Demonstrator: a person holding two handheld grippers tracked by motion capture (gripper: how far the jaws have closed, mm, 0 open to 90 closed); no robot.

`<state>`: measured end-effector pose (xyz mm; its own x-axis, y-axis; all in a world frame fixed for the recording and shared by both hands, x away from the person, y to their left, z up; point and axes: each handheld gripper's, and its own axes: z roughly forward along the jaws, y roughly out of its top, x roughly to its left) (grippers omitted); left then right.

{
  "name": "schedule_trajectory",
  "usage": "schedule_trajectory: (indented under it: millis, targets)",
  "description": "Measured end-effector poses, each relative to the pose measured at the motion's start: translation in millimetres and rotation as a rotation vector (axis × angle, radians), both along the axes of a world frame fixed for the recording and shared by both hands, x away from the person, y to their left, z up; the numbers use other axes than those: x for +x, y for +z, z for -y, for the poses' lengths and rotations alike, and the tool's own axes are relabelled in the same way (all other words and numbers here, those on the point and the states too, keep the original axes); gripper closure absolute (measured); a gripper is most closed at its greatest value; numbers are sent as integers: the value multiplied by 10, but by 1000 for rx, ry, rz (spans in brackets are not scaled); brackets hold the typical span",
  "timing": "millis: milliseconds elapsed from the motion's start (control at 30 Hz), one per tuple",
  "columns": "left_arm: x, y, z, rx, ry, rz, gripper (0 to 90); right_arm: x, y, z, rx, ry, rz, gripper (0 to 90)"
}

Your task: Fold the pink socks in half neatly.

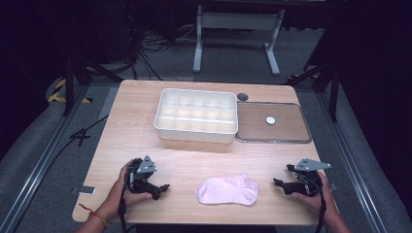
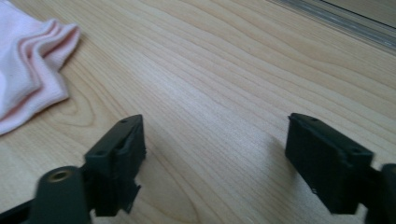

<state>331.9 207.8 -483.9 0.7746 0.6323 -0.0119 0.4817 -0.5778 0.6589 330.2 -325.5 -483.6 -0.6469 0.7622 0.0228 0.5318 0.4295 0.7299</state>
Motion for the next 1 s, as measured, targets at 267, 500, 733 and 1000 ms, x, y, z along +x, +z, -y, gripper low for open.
schedule_trajectory:
  millis: [267, 500, 733, 1000]
  targets:
    - [-5, -3, 86, -3, -10, 2, 3, -75, 162, -125, 49, 60, 27, 313]
    - [-23, 0, 150, -6, -20, 4, 13, -157, 313, -548, 58, 192, 58, 455]
    - [-53, 39, 188, -13, -29, 7, 139, -218, 362, -874, 81, 296, 67, 665]
    - [-101, 107, 520, -89, -80, -47, 370, -257, 240, -1351, 43, 435, 27, 817]
